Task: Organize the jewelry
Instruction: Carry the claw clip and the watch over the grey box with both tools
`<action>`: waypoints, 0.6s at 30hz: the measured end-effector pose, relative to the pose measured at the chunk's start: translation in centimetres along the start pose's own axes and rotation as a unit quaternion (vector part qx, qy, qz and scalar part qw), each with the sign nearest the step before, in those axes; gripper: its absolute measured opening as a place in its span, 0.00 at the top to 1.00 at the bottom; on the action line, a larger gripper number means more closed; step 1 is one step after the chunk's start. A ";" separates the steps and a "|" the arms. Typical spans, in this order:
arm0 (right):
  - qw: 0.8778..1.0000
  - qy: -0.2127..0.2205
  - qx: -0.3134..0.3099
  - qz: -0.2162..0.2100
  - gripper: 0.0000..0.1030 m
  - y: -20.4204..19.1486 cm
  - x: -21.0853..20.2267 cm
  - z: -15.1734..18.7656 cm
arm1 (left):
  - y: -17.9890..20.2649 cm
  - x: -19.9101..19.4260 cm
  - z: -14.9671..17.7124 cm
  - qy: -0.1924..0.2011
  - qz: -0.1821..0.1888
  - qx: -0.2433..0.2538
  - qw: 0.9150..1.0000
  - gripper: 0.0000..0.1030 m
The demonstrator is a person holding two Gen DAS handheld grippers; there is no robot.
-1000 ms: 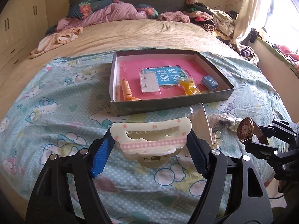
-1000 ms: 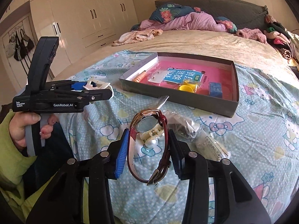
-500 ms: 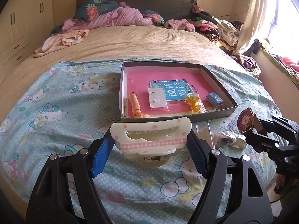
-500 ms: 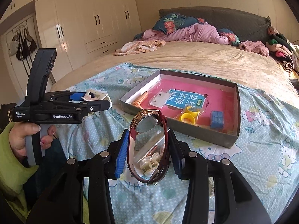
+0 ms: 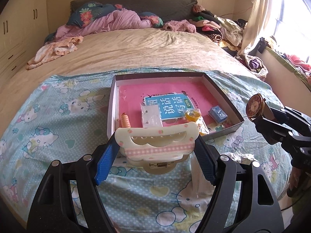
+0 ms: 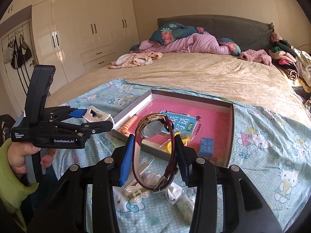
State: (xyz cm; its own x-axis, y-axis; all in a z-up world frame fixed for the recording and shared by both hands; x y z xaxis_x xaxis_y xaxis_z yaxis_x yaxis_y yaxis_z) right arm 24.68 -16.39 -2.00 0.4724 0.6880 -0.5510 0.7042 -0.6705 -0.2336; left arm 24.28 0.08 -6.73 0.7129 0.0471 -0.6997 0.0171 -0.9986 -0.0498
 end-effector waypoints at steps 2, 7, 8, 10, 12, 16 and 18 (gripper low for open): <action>1.000 0.004 0.002 0.008 0.62 0.9 0.0 -0.5 | 0.5 0.3 -0.5 0.001 0.003 0.003 1.000 0.35; 1.000 0.011 0.008 0.025 0.62 3.3 0.1 -1.9 | 1.4 1.4 -1.6 0.001 0.006 0.010 1.000 0.35; 0.999 0.013 0.010 0.029 0.62 3.7 0.2 -2.1 | 1.5 1.7 -1.8 0.000 0.007 0.011 1.000 0.35; 0.999 0.014 0.014 0.034 0.62 4.6 0.3 -2.6 | 1.7 2.2 -2.2 -0.002 0.007 0.014 1.000 0.35; 0.999 0.014 0.015 0.040 0.62 5.3 0.5 -3.0 | 1.9 2.8 -2.3 -0.006 0.006 0.017 1.000 0.35; 0.999 0.005 0.015 0.050 0.62 6.6 1.3 -3.3 | 2.0 4.1 -2.4 -0.017 0.007 0.016 1.000 0.35; 0.998 0.002 0.015 0.056 0.62 7.2 1.8 -3.4 | 2.1 4.7 -2.5 -0.021 0.009 0.013 1.000 0.35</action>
State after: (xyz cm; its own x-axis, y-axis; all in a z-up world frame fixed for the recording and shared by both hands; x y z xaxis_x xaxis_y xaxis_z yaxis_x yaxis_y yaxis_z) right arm 32.41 -19.09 -1.98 0.5485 0.6098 -0.5721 0.6306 -0.7510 -0.1958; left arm 29.46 -1.82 -8.32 0.6827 0.0304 -0.7301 -0.0148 -0.9984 -0.0554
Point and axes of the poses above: each gripper's, at about its wrist camera, not at the fingertips, and x roughly the way its jaws point, y to its right, z to its underside, the point moved 10 cm from there along x, roughly the way its jaws point, and after that the axes turned 10 degrees about -z, right-handed, at the moved point
